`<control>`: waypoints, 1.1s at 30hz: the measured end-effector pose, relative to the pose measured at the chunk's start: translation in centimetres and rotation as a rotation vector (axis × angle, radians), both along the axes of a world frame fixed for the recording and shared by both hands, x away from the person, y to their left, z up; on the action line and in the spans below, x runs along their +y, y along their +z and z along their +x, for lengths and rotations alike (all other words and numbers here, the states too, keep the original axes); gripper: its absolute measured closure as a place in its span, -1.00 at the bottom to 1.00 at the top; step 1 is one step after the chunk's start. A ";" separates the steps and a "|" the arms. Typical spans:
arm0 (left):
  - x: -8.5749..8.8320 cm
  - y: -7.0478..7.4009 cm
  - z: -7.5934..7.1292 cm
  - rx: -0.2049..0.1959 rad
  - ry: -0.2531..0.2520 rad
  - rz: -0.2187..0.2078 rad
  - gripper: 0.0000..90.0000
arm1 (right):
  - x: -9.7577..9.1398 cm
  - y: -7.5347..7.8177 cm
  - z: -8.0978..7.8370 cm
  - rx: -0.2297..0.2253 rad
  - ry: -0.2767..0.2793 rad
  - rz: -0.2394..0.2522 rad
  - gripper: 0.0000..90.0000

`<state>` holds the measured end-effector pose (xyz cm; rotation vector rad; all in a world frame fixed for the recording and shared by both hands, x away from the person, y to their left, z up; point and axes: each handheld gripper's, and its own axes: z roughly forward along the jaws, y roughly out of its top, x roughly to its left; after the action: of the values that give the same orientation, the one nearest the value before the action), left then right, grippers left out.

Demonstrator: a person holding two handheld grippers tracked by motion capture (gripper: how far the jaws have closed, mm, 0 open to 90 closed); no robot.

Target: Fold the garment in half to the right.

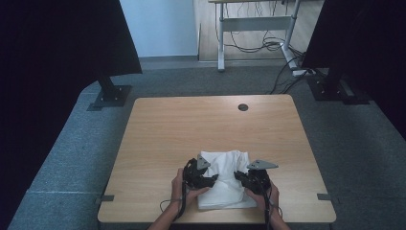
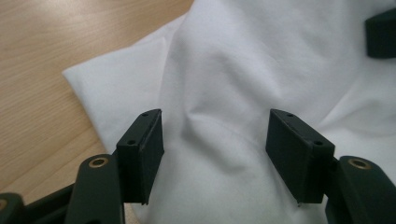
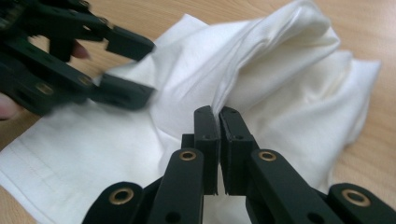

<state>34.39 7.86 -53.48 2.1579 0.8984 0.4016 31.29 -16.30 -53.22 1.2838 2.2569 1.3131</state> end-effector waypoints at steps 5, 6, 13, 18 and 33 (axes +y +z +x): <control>1.1 0.9 0.6 -0.042 0.044 -0.062 -0.14 | -1.2 -1.4 0.4 0.064 -0.009 0.070 0.91; 1.0 0.7 1.0 -0.047 0.060 -0.039 -0.14 | -1.3 -1.6 0.5 0.074 -0.008 0.077 0.91; 1.1 -0.8 2.8 -0.001 0.121 -0.025 -0.14 | -1.7 -2.1 0.6 0.100 -0.012 0.102 0.91; 1.3 -1.3 2.8 0.019 0.117 -0.030 -0.14 | -2.4 -2.3 0.0 0.120 -0.021 0.103 0.93; 1.0 -1.3 2.6 0.008 0.104 -0.019 -0.17 | 2.1 3.9 1.4 -0.088 0.027 -0.102 0.70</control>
<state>36.97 8.82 -54.80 2.1030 1.0180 0.4347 32.67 -14.24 -49.32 1.1424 2.2563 1.2207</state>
